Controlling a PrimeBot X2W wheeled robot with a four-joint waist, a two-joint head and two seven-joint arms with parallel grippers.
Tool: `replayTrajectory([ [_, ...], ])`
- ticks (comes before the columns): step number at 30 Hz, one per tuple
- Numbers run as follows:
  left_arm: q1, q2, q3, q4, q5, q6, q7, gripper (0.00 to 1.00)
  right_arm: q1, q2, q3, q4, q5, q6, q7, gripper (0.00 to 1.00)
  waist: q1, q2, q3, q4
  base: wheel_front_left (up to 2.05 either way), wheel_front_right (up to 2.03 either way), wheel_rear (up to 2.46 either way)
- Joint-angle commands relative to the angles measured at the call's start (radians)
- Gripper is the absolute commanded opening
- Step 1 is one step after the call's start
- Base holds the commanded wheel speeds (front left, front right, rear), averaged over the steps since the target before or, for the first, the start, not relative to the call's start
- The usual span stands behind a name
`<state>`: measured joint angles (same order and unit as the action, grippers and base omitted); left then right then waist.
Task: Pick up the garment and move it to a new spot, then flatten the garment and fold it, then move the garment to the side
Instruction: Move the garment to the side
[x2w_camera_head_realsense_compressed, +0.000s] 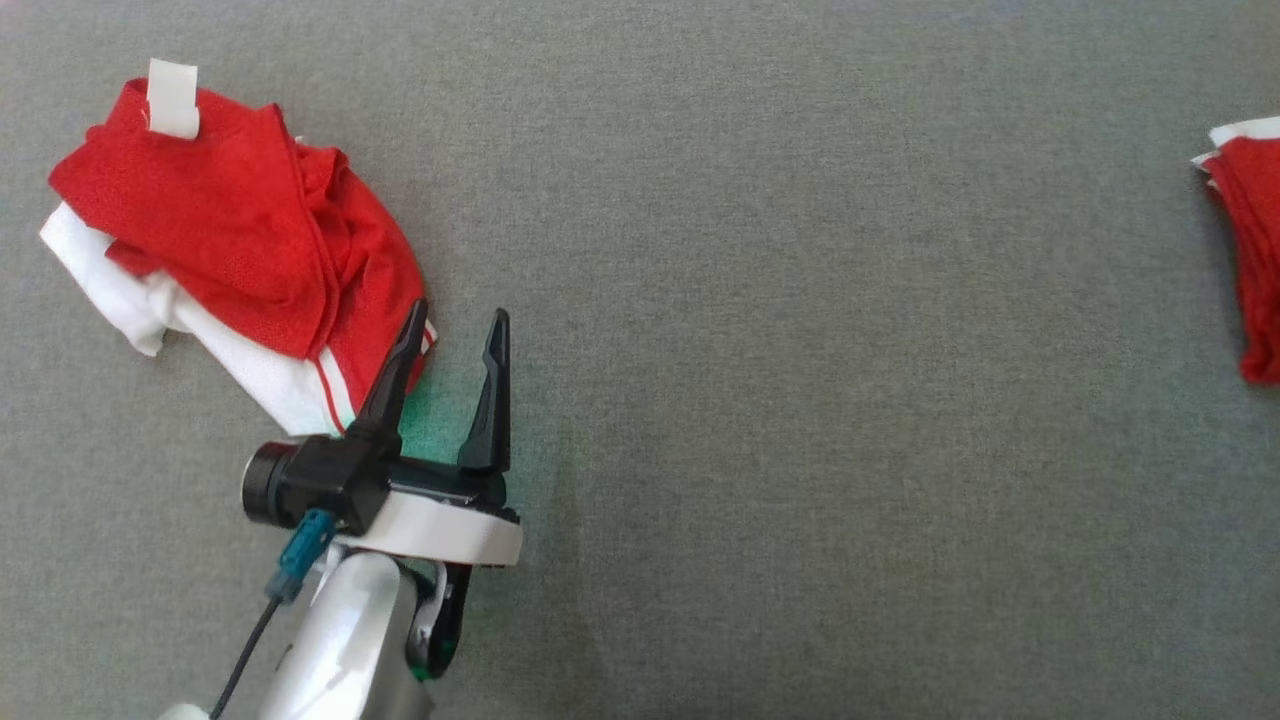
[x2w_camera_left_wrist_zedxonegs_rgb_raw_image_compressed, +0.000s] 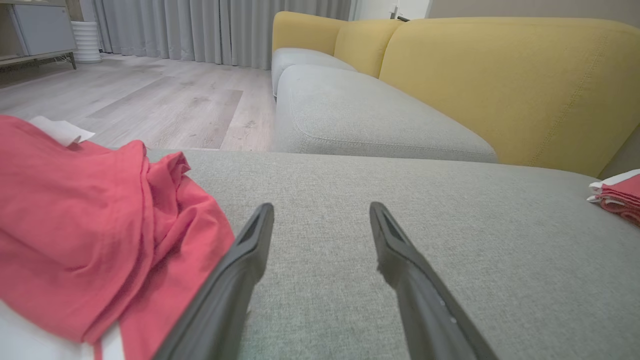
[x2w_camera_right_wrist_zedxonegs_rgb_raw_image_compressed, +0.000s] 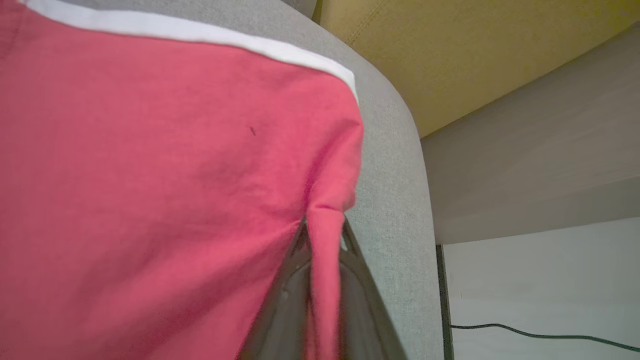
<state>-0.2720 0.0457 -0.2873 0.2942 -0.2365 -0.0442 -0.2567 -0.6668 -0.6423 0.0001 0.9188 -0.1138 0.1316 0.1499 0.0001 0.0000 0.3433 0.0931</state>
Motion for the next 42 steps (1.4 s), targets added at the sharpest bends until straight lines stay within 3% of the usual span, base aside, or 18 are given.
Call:
replayTrajectory([
  [1, -0.031, 0.004, 0.037, -0.03, 0.008, -0.002, -0.005, 1.0, -0.001, -0.043, -0.001, -0.017, -0.008, -0.001, -0.008, 0.0, -0.0001, 0.0, -0.001, -0.001, 0.0, 0.0, 0.0],
  [4, -0.03, 0.004, 0.036, -0.026, 0.008, 0.0, -0.005, 1.0, -0.007, -0.031, -0.045, -0.02, -0.033, -0.001, -0.022, 0.0, -0.0001, 0.0, -0.01, -0.008, 0.0, 0.0, 0.0],
  [5, -0.029, 0.004, 0.036, -0.025, 0.008, 0.0, -0.005, 1.0, -0.009, -0.021, -0.062, -0.022, -0.041, -0.001, -0.025, 1.0, -0.0001, 0.0, -0.016, -0.011, 0.0, 0.0, 0.0],
  [11, -0.016, 0.004, 0.04, -0.02, 0.008, 0.001, -0.005, 1.0, -0.004, 0.052, -0.146, -0.058, -0.087, -0.001, -0.045, 1.0, -0.0001, 0.0, -0.072, -0.033, 0.0, 0.0, 0.0],
  [17, 0.013, 0.004, 0.051, -0.027, 0.002, 0.009, -0.005, 1.0, 0.014, 0.185, -0.215, -0.184, -0.063, -0.001, -0.105, 1.0, -0.0001, 0.0, -0.156, -0.054, 0.0, 0.0, 0.0],
  [23, 0.054, 0.004, 0.055, -0.044, -0.005, 0.021, -0.005, 1.0, 0.074, 0.341, -0.18, -0.381, 0.001, -0.001, -0.155, 1.0, -0.0001, 0.0, -0.242, -0.06, 0.0, 0.0, 0.0],
  [28, 0.093, 0.004, 0.058, -0.058, -0.012, 0.033, -0.005, 1.0, 0.162, 0.476, -0.123, -0.553, 0.15, -0.001, -0.192, 1.0, -0.0001, 0.0, -0.302, -0.052, 0.0, 0.0, 0.0],
  [35, 0.146, 0.004, 0.07, -0.064, -0.009, 0.041, -0.005, 1.0, 0.304, 0.562, -0.012, -0.68, 0.283, -0.001, -0.253, 1.0, -0.0001, 0.0, -0.351, -0.05, 0.0, 0.0, 0.0],
  [42, 0.186, 0.004, 0.074, -0.075, -0.005, 0.041, -0.005, 1.0, 0.474, 0.588, 0.028, -0.687, 0.345, -0.001, -0.358, 1.0, -0.0001, 0.0, -0.362, -0.037, 0.0, 0.0, 0.0],
])
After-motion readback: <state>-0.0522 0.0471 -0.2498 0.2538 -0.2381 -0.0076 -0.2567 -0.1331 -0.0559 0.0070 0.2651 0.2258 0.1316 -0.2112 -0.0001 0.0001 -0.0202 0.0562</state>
